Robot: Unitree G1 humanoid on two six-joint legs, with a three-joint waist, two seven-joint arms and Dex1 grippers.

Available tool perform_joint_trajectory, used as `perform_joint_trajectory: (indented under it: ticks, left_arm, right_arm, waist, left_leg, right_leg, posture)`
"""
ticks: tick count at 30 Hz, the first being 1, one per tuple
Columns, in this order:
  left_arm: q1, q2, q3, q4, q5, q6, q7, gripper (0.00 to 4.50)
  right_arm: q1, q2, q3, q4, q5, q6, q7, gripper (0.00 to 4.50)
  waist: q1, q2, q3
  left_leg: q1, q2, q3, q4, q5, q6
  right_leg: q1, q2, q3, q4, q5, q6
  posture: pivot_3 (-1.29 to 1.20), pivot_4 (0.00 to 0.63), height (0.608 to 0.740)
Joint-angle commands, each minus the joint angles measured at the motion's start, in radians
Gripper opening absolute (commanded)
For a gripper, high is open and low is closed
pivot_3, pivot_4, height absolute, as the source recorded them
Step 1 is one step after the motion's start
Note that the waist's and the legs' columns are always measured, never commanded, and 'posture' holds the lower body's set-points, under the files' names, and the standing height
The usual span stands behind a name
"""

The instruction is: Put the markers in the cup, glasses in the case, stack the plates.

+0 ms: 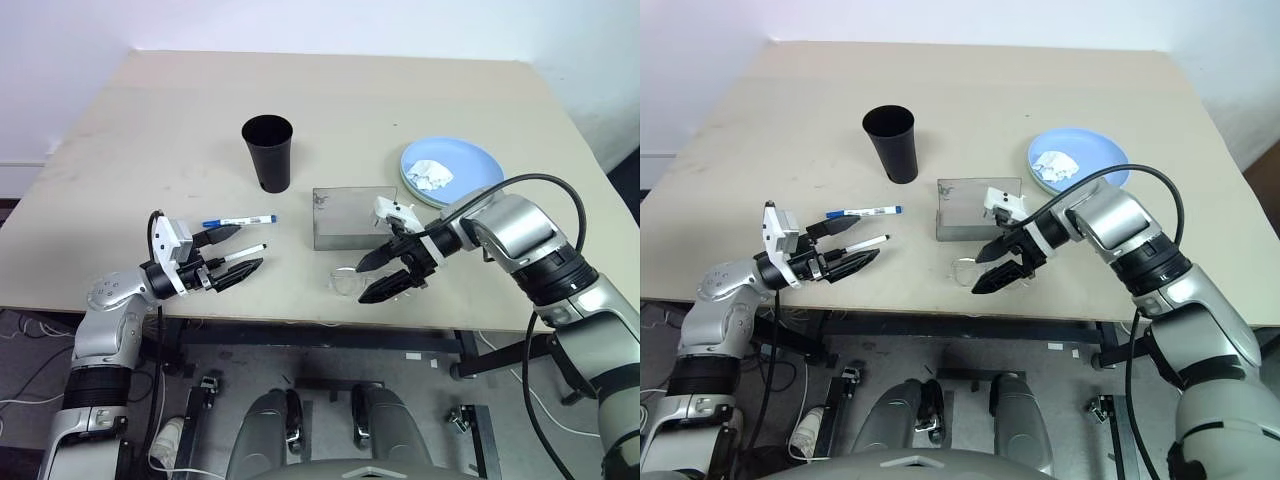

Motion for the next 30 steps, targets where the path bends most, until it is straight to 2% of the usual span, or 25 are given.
perform_joint_trajectory:
  ticks: [1,11,16,24,30]
  left_arm:
    - [0.028,0.035,0.015,-0.066,-0.016,0.017,-0.005,4.50]
    - [0.023,0.027,-0.003,-0.066,-0.007,0.026,0.013,4.50]
    - [0.036,0.026,0.003,-0.074,-0.012,0.021,0.018,4.50]
    - [0.053,0.014,0.000,-0.061,-0.008,-0.009,0.019,4.50]
    - [0.041,0.017,-0.003,-0.080,-0.016,0.013,0.028,4.50]
  right_arm:
    - [-0.028,0.011,0.010,0.033,-0.032,-0.025,0.031,4.32]
    - [-0.065,0.034,-0.018,0.098,-0.065,-0.066,0.060,4.32]
    - [-0.056,0.008,-0.045,0.007,-0.048,-0.058,0.075,4.32]
    - [-0.028,-0.028,-0.070,-0.086,-0.025,-0.033,0.096,4.32]
    - [-0.003,0.002,-0.101,-0.099,-0.012,-0.006,0.031,4.32]
  waist:
    - [0.000,0.000,0.000]
    - [0.000,0.000,0.000]
    - [0.000,0.000,0.000]
    - [0.002,0.000,0.000]
    - [0.001,0.000,0.000]
  left_leg:
    - [0.000,0.000,0.000,0.000,0.000,0.000]
    - [-0.001,0.000,0.000,0.000,-0.002,0.002]
    - [-0.001,0.000,0.000,0.000,0.000,-0.001]
    - [-0.001,0.000,0.000,0.000,-0.002,0.003]
    - [-0.001,0.000,0.000,0.000,-0.002,0.003]
  right_leg:
    - [0.000,0.000,0.000,0.000,0.000,0.000]
    - [-0.001,0.000,0.000,0.000,0.000,-0.001]
    - [-0.001,0.000,0.000,0.000,0.001,0.000]
    - [-0.001,0.000,0.000,0.000,0.000,-0.001]
    - [-0.001,-0.001,0.000,-0.001,0.000,-0.001]
  posture:
    - [0.00,0.150,0.710]
    - [0.00,0.150,0.710]
    - [0.00,0.150,0.710]
    - [0.00,0.150,0.710]
    - [0.00,0.150,0.710]
